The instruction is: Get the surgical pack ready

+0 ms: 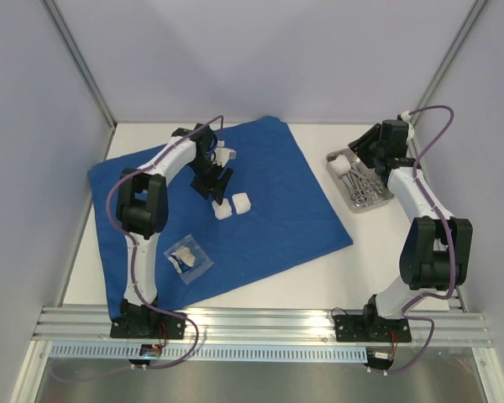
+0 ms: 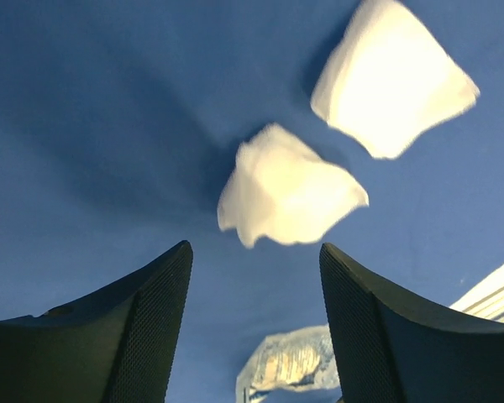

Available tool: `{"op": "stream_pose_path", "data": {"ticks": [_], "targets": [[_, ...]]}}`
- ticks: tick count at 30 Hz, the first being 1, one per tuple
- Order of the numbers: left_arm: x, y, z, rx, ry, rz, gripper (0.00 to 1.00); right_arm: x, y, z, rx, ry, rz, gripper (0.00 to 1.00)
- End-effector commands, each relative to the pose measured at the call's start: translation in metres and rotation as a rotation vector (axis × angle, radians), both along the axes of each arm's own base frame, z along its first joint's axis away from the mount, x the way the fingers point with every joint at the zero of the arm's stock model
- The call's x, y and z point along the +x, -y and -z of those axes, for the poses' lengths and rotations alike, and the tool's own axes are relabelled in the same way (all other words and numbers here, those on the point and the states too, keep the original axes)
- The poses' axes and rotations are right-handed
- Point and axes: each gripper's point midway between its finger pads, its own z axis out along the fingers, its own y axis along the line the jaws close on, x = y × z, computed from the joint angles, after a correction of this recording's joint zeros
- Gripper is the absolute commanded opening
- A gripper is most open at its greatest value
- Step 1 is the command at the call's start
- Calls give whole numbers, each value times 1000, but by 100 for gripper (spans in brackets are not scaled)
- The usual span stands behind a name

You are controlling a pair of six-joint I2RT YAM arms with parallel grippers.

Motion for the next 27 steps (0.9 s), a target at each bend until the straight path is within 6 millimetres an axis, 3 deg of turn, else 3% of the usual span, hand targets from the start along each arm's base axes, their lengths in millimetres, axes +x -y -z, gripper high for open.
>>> {"op": "stream_pose_path", "data": {"ticks": [1, 5, 7, 11, 17, 20, 23, 26, 27], "targets": [[27, 7, -5, -31, 71, -13, 70, -20, 8, 10, -86, -53, -13, 45], [28, 10, 10, -23, 35, -26, 62, -32, 9, 8, -100, -49, -11, 45], [18, 9, 14, -21, -5, -26, 56, -36, 9, 10, -104, -55, -13, 45], [-3, 9, 22, -28, -51, -10, 55, -37, 16, 9, -137, -58, 6, 45], [-5, 22, 29, -77, -59, 6, 54, -37, 15, 8, -129, -54, 7, 45], [-4, 21, 38, -58, -82, -12, 45, -38, 16, 7, -137, -56, 4, 45], [-6, 22, 43, -60, -107, -13, 42, -41, 18, 6, -154, -57, 10, 45], [-7, 24, 41, -72, -118, -5, 29, -43, 19, 2, -166, -47, 4, 45], [-7, 24, 39, -74, -114, 1, 20, -43, 17, -1, -162, -39, 0, 45]]}}
